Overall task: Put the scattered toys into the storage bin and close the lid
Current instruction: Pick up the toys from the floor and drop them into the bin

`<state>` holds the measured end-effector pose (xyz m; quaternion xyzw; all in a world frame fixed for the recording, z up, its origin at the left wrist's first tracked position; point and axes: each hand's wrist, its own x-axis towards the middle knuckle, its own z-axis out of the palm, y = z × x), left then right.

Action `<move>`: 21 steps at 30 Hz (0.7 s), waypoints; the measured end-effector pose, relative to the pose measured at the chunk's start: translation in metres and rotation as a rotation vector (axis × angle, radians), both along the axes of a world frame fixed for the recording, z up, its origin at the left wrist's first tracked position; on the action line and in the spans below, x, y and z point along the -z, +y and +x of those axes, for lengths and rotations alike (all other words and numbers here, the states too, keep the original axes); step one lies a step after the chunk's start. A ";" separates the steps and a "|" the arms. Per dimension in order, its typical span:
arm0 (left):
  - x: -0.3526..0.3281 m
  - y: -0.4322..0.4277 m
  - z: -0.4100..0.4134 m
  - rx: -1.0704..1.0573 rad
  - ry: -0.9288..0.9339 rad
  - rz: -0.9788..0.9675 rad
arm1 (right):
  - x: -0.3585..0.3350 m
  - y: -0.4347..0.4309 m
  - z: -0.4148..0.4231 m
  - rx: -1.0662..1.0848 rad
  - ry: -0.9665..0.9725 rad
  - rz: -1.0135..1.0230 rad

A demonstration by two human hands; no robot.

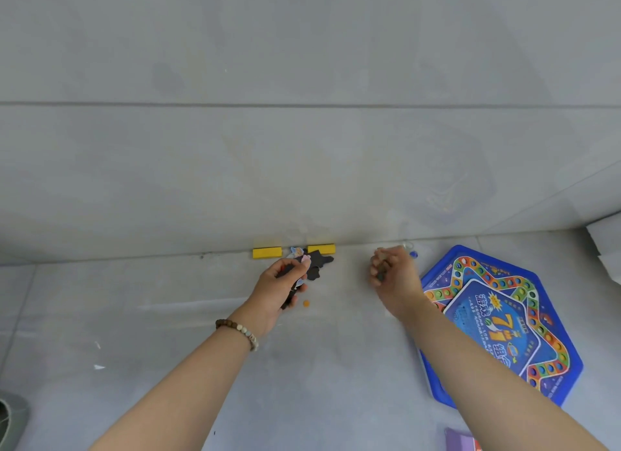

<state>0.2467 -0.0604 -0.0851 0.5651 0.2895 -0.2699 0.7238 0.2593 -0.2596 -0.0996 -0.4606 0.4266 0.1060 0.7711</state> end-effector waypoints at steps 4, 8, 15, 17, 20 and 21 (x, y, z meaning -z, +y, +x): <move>-0.001 -0.005 -0.002 0.010 0.004 -0.004 | -0.010 -0.039 0.001 -0.008 -0.035 0.013; 0.001 -0.011 -0.006 0.009 0.013 -0.004 | -0.010 -0.056 0.008 -0.066 -0.010 -0.377; 0.002 -0.018 -0.009 0.016 0.030 -0.004 | 0.003 -0.059 0.001 0.039 0.140 -0.655; 0.003 -0.018 -0.009 0.027 0.036 -0.005 | 0.001 -0.065 -0.003 0.007 0.162 -0.719; 0.004 -0.019 -0.010 0.031 0.042 -0.002 | -0.001 -0.069 -0.008 -0.093 0.104 -0.779; 0.005 -0.020 -0.010 0.030 0.046 0.000 | 0.001 -0.068 -0.008 -0.116 0.072 -0.791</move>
